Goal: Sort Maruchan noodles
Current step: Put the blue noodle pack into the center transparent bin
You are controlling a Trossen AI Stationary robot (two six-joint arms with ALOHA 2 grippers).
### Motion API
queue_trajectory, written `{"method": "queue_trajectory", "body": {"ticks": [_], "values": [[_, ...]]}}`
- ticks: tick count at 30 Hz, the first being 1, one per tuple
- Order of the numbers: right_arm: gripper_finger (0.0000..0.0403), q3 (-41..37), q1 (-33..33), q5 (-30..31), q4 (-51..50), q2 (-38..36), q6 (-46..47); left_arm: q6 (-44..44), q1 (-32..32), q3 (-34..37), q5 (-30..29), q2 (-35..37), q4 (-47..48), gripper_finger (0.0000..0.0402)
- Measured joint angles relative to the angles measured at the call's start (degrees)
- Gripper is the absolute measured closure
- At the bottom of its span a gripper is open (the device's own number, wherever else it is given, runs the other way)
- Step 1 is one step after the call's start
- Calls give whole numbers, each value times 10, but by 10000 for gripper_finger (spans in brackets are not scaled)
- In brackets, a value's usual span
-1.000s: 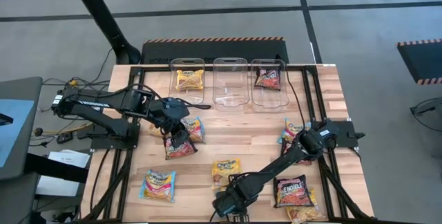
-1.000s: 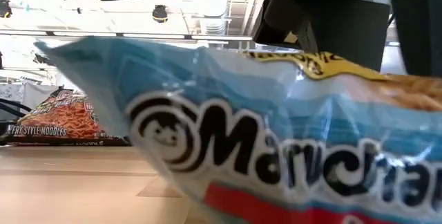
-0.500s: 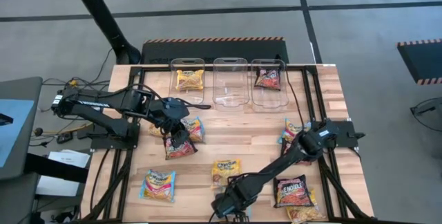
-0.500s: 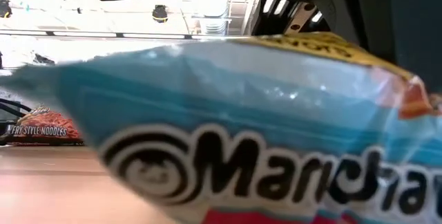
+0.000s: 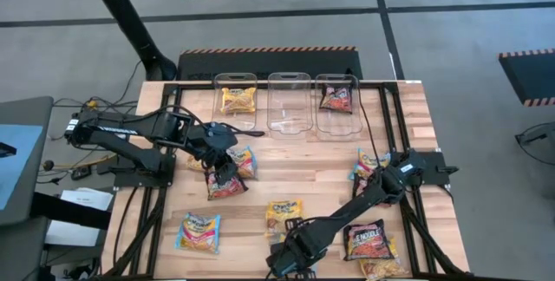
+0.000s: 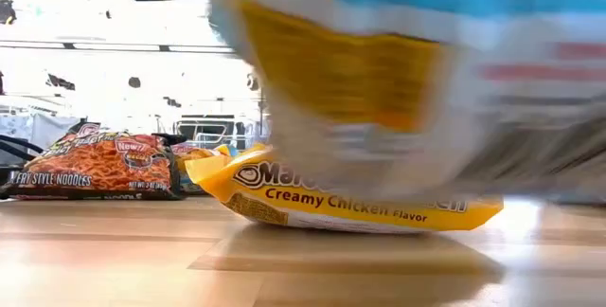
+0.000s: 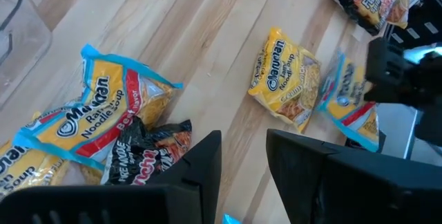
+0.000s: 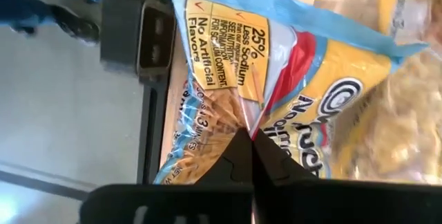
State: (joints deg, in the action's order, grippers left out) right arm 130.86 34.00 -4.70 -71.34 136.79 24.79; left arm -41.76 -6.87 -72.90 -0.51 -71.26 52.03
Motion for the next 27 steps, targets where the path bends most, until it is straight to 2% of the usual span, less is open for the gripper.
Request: {"method": "queue_trajectory", "body": {"ticks": [6,16,20,27], "values": [[400,40,11,38,-67,-2,-14,-20,0,0,0,0,0,300],[400,40,-4,113,-125,-38,-46,-17,5,0,-12,0,0,299],[400,40,-25,141,-145,-58,-59,-13,24,0,-33,0,0,299],[400,39,-72,176,-175,-100,-77,19,83,0,-29,0,-10,299]]}}
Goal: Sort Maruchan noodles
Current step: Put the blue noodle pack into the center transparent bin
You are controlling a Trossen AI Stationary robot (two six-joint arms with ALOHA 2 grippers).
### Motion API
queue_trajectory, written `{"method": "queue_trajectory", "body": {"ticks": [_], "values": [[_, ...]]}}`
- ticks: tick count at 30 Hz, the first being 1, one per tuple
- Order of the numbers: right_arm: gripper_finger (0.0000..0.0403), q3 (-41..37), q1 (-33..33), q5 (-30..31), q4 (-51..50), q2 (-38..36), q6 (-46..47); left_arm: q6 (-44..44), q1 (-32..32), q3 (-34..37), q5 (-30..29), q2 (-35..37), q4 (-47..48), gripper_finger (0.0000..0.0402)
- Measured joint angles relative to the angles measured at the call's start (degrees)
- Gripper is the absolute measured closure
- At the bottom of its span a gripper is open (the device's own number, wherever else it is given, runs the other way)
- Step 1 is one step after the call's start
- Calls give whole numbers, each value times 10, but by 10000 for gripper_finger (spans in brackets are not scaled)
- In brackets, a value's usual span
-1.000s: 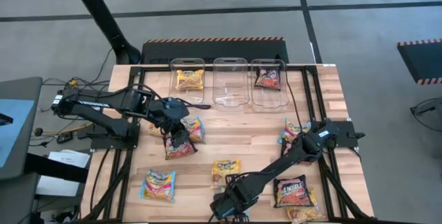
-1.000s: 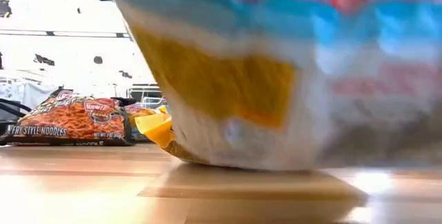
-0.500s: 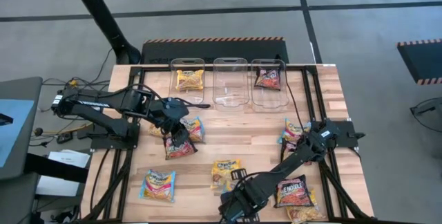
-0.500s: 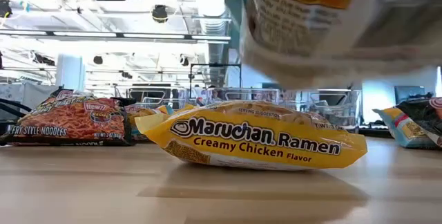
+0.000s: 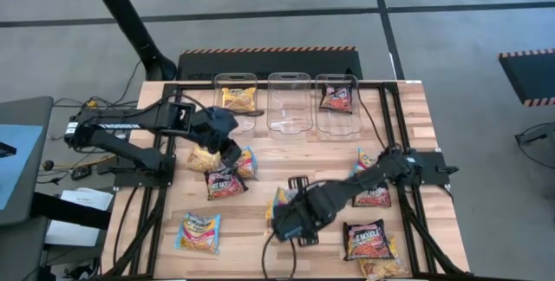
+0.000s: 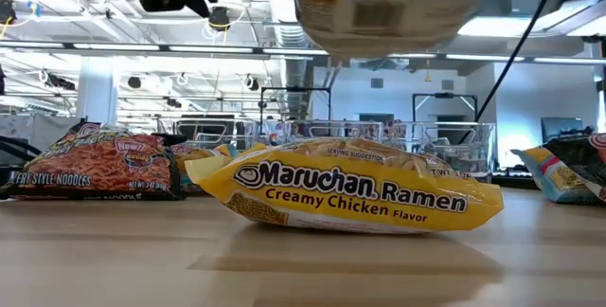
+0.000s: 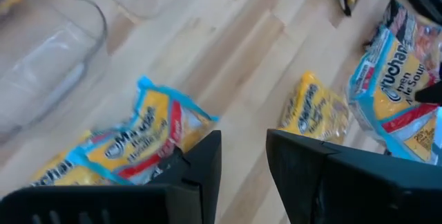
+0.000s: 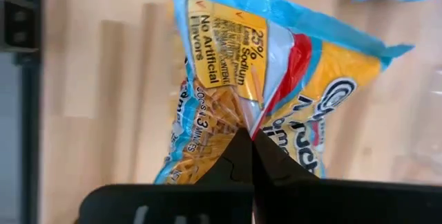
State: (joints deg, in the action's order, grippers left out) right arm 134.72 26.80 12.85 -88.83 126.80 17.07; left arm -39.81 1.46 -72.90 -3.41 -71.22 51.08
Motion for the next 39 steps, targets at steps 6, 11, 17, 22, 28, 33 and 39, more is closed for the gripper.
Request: {"method": "queue_trajectory", "body": {"ticks": [6,11,17,22,28,33,39], "values": [[400,1,-53,29,-12,-35,-30,61,61,-11,40,0,-13,299],[400,0,-101,46,-12,-59,-63,110,110,-37,44,0,-13,299],[400,1,-159,73,-11,-70,-109,175,164,-69,46,0,-12,299],[400,1,-204,97,-10,-70,-155,214,205,-91,46,0,-13,299],[400,1,-253,132,10,-70,-202,259,242,-104,46,0,-11,299],[400,1,-296,151,14,-70,-241,267,260,-106,46,0,-9,299],[400,1,-347,160,50,-70,-307,269,269,-106,46,0,-6,299]]}}
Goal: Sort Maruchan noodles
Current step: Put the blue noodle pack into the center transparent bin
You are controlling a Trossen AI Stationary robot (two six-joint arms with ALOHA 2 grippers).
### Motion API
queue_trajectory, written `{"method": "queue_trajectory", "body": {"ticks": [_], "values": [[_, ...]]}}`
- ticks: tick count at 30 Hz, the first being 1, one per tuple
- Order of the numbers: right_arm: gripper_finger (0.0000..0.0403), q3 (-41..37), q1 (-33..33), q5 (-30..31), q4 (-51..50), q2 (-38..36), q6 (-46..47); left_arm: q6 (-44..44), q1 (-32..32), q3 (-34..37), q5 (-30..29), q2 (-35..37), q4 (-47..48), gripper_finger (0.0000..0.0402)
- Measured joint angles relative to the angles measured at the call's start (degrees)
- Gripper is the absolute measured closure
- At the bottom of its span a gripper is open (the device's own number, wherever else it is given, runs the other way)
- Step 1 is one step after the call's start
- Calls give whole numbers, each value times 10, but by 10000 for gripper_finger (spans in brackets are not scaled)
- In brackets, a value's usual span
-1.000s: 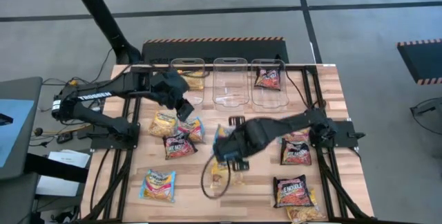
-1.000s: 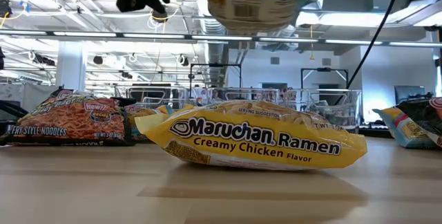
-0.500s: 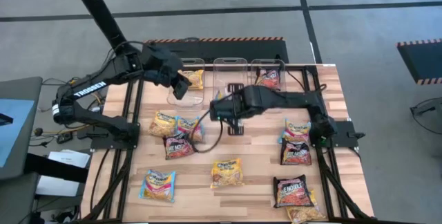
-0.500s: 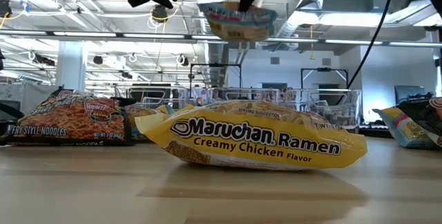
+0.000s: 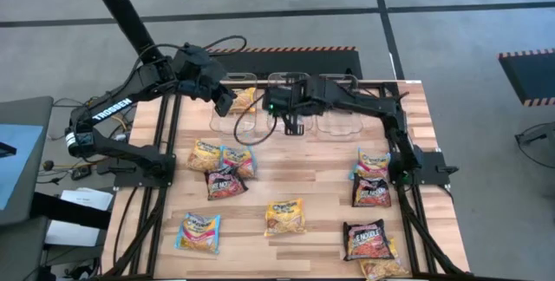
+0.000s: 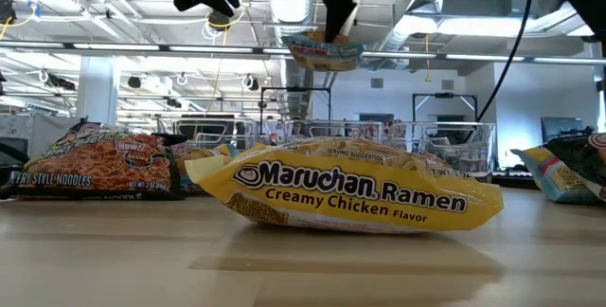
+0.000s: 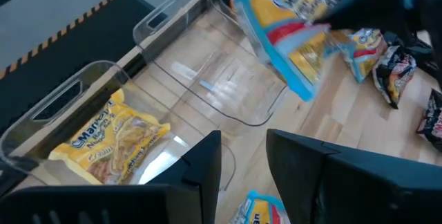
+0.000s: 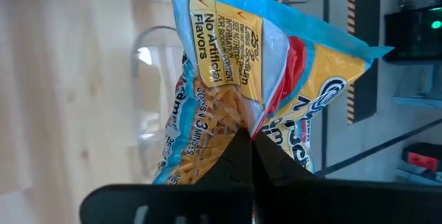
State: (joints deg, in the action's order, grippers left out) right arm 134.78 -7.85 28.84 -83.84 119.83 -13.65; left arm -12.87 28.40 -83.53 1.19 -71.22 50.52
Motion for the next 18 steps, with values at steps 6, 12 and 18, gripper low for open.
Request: {"method": "queue_trajectory", "body": {"ticks": [6,12,18], "values": [[400,0,-52,0,16,0,-61,7,0,0,0,0,0,299],[400,0,-102,-1,47,0,-121,7,0,0,0,0,0,299],[400,0,-136,-2,64,6,-175,2,0,0,0,0,0,299]]}}
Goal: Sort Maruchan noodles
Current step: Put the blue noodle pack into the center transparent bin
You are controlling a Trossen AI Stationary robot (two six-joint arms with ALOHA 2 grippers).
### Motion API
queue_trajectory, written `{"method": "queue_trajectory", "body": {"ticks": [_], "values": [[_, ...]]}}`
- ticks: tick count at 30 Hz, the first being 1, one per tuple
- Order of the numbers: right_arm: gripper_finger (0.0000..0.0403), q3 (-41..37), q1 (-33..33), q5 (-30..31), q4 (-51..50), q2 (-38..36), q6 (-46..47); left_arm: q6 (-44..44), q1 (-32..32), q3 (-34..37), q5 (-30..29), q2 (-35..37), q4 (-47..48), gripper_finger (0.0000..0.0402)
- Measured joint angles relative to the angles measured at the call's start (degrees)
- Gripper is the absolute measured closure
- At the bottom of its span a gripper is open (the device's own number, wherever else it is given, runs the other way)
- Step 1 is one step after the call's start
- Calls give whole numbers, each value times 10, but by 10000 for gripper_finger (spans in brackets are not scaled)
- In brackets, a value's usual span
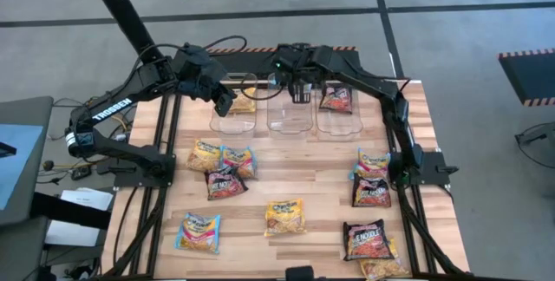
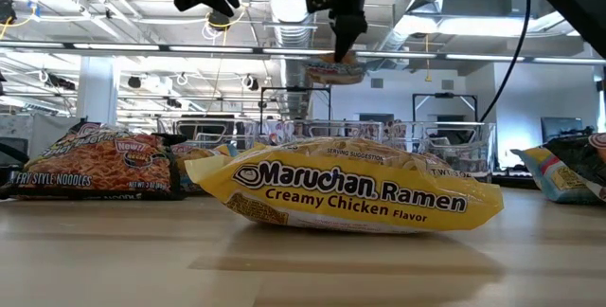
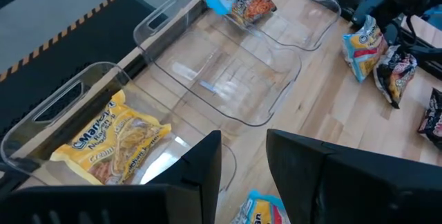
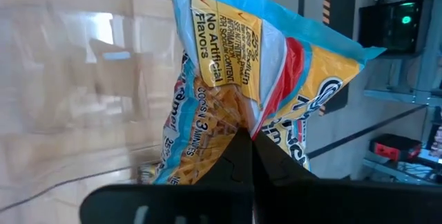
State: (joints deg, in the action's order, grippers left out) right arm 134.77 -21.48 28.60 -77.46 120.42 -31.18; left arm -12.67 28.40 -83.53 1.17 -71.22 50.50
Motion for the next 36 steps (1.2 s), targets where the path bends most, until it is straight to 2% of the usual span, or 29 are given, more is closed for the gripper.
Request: {"method": "queue_trajectory", "body": {"ticks": [23,36], "values": [[400,-185,-50,-2,233,0,-142,-30,0,0,-3,0,-3,300],[400,-259,-45,-22,297,0,-148,-30,0,0,-3,0,-3,300]]}}
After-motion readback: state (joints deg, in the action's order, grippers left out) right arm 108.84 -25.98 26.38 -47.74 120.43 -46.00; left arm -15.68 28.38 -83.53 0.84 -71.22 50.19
